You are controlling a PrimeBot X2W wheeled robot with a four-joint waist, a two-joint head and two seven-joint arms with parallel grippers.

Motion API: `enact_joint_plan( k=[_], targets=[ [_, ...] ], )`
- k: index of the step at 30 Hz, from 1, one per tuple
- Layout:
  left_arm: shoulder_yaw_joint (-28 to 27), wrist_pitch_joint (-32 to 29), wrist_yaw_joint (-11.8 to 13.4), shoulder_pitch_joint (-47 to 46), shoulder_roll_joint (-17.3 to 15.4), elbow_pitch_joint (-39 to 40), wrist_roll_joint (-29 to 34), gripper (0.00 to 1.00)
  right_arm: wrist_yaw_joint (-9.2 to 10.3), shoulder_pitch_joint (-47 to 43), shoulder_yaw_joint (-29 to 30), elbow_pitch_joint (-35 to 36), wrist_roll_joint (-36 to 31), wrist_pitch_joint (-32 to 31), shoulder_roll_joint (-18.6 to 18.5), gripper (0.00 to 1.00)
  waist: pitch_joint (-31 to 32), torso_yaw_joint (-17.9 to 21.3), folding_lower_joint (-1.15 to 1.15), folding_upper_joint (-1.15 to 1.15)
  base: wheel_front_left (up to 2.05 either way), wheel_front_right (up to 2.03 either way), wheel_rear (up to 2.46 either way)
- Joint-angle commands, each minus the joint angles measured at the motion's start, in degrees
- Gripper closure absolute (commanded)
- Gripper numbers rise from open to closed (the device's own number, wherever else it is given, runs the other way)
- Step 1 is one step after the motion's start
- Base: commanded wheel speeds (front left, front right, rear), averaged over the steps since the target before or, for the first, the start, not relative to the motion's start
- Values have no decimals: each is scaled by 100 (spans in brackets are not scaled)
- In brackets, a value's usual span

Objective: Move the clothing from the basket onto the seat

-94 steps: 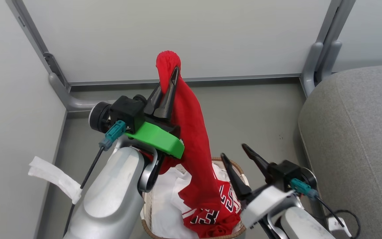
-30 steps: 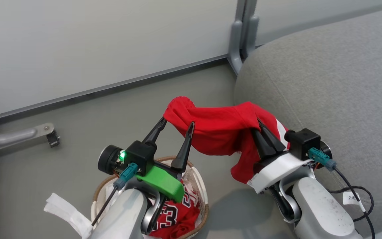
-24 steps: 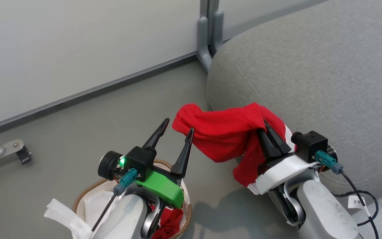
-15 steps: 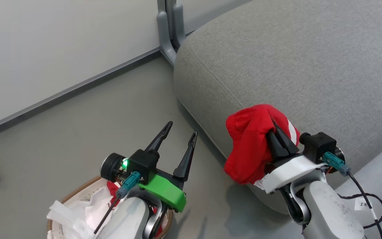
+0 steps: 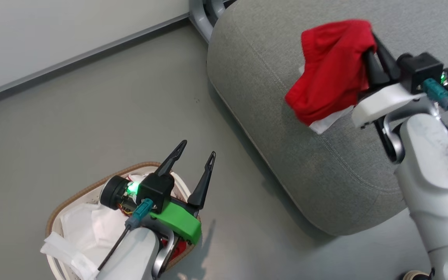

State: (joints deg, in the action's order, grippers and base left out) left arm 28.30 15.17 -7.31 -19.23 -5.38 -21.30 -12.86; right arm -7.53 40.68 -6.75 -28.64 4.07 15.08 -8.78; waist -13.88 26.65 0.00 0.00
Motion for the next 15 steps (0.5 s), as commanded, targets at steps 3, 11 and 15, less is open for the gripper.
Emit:
enact_joint_plan(
  k=[3, 11, 15],
  targets=[
    [36, -3, -26, -195, -234, 78, 5, 0, 8, 709, 290, -324, -202, 13, -261, 100, -652, -508, 0, 0, 0, 0, 0],
    [190, -3, -28, -446, -573, 215, -120, 0, 8, 1921, 1459, -1021, -865, 13, -874, 100, -1249, -967, 0, 0, 0, 0, 0],
    [218, -3, -28, -575, -681, 276, -184, 0, 8, 2232, 2744, -1400, -1175, 12, -1059, 100, -1525, -1203, 0, 0, 0, 0, 0]
  ],
)
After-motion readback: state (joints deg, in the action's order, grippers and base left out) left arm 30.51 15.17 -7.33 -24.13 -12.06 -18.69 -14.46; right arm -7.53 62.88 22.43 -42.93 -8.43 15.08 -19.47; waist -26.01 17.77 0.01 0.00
